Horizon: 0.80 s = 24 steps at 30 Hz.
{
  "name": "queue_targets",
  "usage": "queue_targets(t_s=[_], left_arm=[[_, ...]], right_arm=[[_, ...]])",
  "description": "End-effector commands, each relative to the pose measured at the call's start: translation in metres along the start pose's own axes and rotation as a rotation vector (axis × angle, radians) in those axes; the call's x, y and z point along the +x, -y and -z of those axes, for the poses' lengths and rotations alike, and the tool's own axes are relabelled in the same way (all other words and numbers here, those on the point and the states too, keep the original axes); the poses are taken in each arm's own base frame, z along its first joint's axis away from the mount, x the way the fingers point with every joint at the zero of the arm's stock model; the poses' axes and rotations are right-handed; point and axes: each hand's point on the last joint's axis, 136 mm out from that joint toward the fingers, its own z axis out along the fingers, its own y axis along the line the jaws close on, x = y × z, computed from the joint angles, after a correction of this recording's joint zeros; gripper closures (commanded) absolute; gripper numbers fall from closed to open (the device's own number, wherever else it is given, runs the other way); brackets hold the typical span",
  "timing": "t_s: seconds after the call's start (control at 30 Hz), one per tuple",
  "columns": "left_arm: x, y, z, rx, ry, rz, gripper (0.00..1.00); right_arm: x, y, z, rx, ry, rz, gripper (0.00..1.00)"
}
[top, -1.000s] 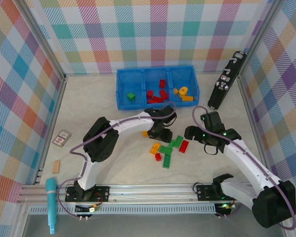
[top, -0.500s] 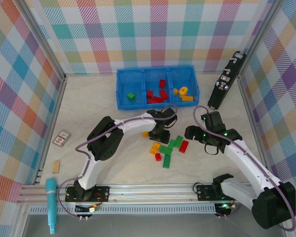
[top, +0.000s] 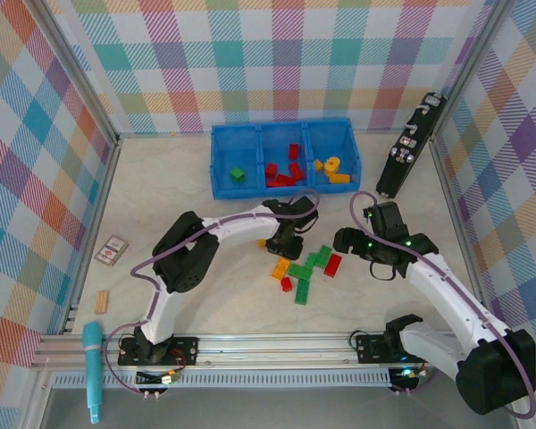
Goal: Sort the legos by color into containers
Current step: Pick up the lego from the center of the table, then place the lego in the container.
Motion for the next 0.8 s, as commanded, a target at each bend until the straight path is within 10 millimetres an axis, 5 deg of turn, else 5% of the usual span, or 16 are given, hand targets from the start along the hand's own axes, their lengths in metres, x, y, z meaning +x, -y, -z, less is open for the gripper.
queue_targets(t_s=[0.0, 0.17, 0.37, 0.6, 0.77], left_arm=[[-0.015, -0.018, 0.052, -0.022, 0.094, -0.024, 0.79], [-0.047, -0.056, 0.103, -0.076, 0.213, -0.006, 0.79], [-0.095, -0.111, 0.131, -0.182, 0.343, 0.016, 0.79], [-0.152, -0.171, 0.137, -0.278, 0.468, 0.091, 0.79], [-0.176, -0.195, 0.119, -0.319, 0.468, 0.102, 0.79]], right_arm=[[0.009, 0.006, -0.01, 0.012, -0.045, -0.031, 0.11], [0.016, 0.007, -0.021, 0.017, -0.088, -0.068, 0.12], [0.028, -0.001, -0.034, -0.041, -0.148, -0.164, 0.15], [0.038, 0.003, -0.043, -0.027, -0.183, -0.234, 0.18], [0.043, 0.002, -0.047, -0.017, -0.228, -0.232, 0.2]])
